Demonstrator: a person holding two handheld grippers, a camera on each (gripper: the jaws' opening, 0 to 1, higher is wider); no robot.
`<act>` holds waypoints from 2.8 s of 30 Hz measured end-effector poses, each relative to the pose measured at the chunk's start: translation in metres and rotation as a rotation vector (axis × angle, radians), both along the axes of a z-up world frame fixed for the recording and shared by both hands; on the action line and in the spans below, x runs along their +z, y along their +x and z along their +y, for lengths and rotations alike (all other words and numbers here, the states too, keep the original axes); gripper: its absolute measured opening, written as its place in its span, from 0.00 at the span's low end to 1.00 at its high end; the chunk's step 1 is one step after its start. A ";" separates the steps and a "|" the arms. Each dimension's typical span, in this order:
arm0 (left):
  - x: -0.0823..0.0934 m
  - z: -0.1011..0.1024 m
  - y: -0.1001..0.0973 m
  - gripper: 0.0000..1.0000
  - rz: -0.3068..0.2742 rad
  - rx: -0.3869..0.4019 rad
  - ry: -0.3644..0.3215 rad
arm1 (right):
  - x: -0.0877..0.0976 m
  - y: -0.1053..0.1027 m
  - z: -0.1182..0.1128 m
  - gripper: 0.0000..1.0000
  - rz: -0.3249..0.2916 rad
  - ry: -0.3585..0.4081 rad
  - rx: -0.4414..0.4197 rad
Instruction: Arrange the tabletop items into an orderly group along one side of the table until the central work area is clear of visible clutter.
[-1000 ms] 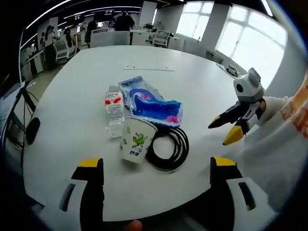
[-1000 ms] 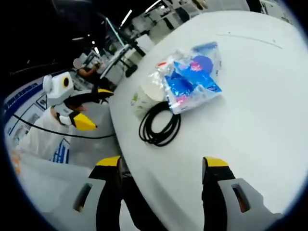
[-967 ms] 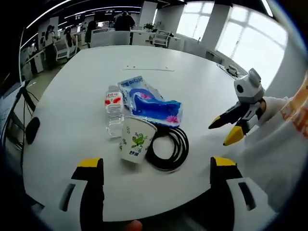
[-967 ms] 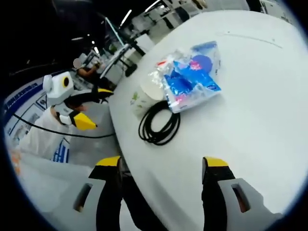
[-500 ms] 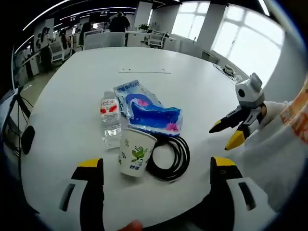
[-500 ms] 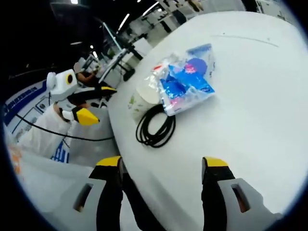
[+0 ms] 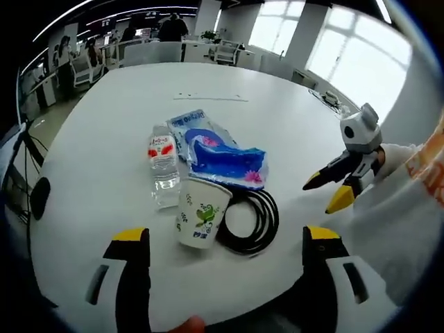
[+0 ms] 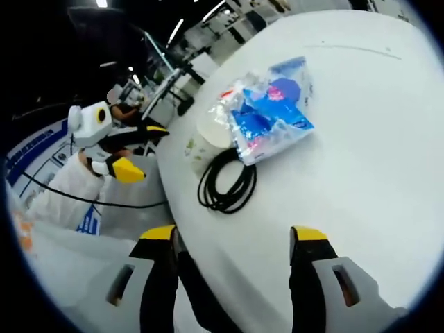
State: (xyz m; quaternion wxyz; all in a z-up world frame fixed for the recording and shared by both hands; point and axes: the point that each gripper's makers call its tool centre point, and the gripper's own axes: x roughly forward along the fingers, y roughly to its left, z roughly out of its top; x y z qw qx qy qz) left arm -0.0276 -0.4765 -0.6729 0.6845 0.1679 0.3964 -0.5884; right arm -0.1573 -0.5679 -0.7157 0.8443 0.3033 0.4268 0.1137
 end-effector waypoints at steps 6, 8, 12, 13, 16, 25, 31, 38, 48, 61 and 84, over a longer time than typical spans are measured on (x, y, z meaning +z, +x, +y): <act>-0.002 0.005 -0.003 0.93 0.004 0.007 0.006 | 0.000 0.000 0.001 0.63 0.005 0.006 0.010; -0.003 0.005 -0.003 0.93 0.002 0.014 0.005 | -0.001 0.000 0.000 0.63 0.007 0.010 0.007; -0.003 0.002 -0.007 0.93 0.006 0.009 0.010 | 0.001 -0.001 -0.004 0.63 0.005 0.020 -0.012; -0.002 0.001 -0.007 0.93 0.001 0.005 0.010 | 0.002 -0.002 -0.004 0.62 0.001 0.019 -0.014; 0.000 -0.002 -0.008 0.92 -0.008 0.001 0.004 | 0.003 -0.003 -0.006 0.62 -0.005 0.015 -0.026; -0.009 -0.009 -0.009 0.84 -0.073 -0.034 0.056 | -0.001 -0.007 -0.006 0.62 0.009 0.033 -0.026; -0.012 -0.019 0.002 0.82 -0.088 -0.036 0.070 | 0.002 -0.001 -0.015 0.60 0.002 0.034 -0.032; -0.013 -0.041 0.008 0.75 -0.107 -0.037 0.051 | 0.004 -0.002 -0.025 0.58 -0.001 0.032 -0.050; -0.006 -0.082 0.027 0.68 -0.094 -0.033 -0.007 | 0.002 0.000 -0.026 0.56 0.004 0.057 -0.121; -0.019 -0.120 0.061 0.50 -0.122 -0.052 0.040 | 0.010 0.022 -0.049 0.51 -0.034 -0.022 -0.208; -0.059 -0.141 0.066 0.39 -0.067 -0.066 0.121 | -0.014 0.076 -0.051 0.44 0.019 0.196 -0.360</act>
